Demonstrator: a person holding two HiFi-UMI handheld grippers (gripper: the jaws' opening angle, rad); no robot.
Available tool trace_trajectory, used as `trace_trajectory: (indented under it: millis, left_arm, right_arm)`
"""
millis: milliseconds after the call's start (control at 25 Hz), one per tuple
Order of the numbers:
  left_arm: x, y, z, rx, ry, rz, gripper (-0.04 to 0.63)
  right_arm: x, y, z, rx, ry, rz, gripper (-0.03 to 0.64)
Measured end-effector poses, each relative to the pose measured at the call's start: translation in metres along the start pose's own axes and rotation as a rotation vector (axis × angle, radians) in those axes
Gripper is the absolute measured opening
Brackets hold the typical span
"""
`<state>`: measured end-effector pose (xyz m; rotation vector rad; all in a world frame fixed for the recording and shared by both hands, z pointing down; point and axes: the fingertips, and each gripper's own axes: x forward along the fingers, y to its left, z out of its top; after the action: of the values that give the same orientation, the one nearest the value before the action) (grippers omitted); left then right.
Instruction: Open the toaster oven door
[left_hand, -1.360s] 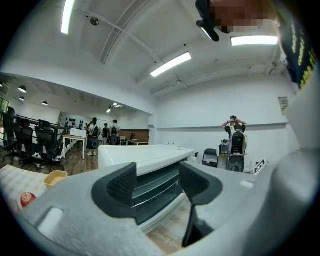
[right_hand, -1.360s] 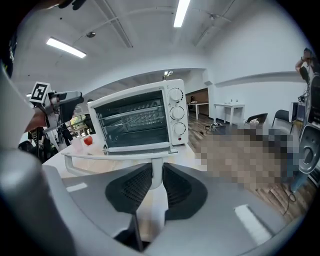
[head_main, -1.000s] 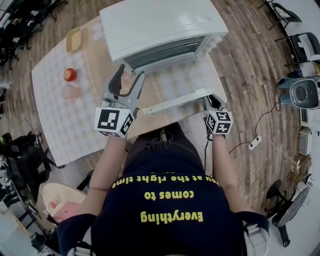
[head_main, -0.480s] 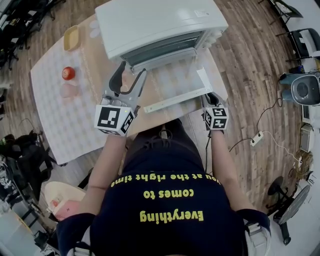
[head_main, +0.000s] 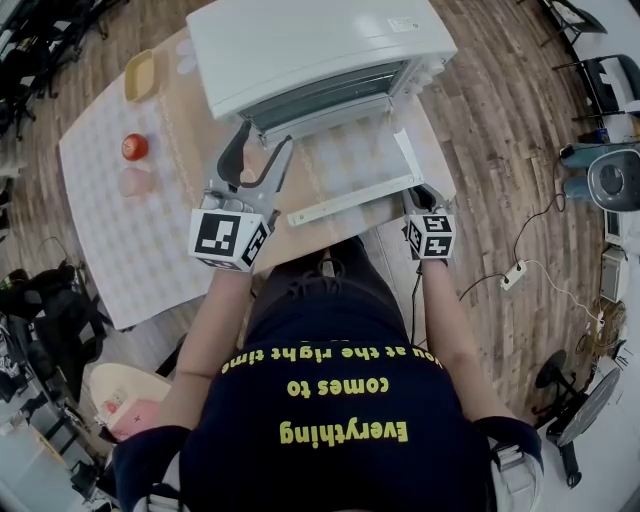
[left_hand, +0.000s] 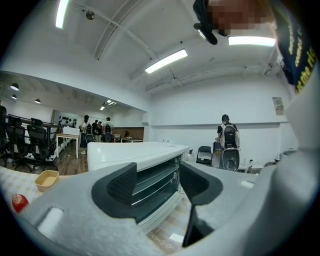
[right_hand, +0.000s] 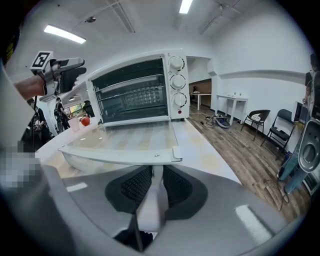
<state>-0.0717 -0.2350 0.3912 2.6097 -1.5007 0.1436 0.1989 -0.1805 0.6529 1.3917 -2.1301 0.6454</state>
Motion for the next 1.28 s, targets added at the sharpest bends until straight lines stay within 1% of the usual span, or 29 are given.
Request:
trace_trajectory:
  millis: [520, 760, 1280]
  left_arm:
    - [0.001, 0.003, 0.001, 0.0, -0.004, 0.006, 0.264]
    - [0.001, 0.006, 0.0, -0.006, -0.002, 0.008, 0.264]
    - [0.005, 0.008, 0.0, -0.012, -0.004, 0.004, 0.264]
  right_arm:
    - [-0.002, 0.0, 0.0, 0.012, -0.001, 0.002, 0.092]
    - [-0.002, -0.001, -0.002, 0.045, -0.003, 0.01, 0.098]
    - [-0.011, 0.001, -0.01, 0.066, 0.0, 0.016, 0.106]
